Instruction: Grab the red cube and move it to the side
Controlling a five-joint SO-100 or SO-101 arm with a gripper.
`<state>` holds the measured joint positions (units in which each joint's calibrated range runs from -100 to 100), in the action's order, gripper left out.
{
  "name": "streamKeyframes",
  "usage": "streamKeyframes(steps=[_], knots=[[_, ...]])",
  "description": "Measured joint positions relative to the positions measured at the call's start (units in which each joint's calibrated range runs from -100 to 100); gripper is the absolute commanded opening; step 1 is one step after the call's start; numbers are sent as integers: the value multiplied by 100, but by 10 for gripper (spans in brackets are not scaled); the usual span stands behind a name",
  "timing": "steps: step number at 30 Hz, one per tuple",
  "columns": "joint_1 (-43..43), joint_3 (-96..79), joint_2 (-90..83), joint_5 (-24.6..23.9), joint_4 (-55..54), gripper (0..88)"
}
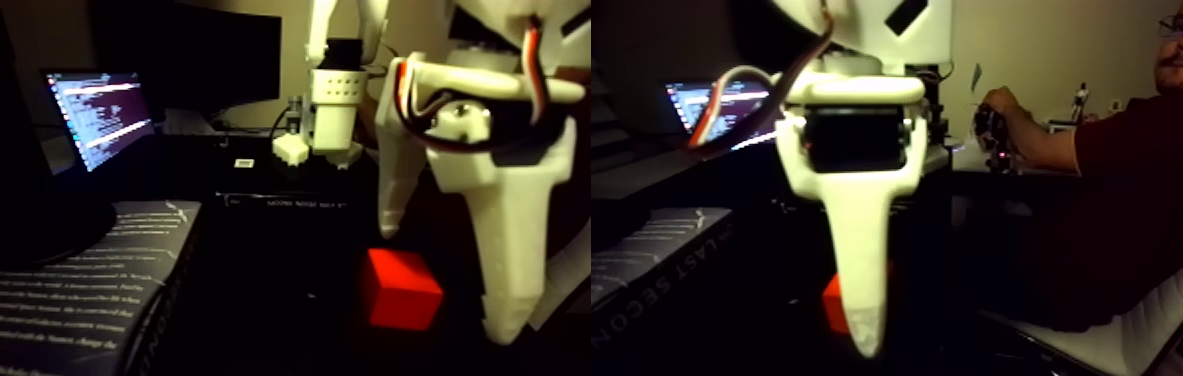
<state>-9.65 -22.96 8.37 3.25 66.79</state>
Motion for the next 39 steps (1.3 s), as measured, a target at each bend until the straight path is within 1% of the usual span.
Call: streamKeyframes(steps=[14, 25, 39], knots=[[23, 18, 25, -37, -33, 391], [247, 18, 202, -430, -82, 391], [162, -91, 236, -456, -326, 391]])
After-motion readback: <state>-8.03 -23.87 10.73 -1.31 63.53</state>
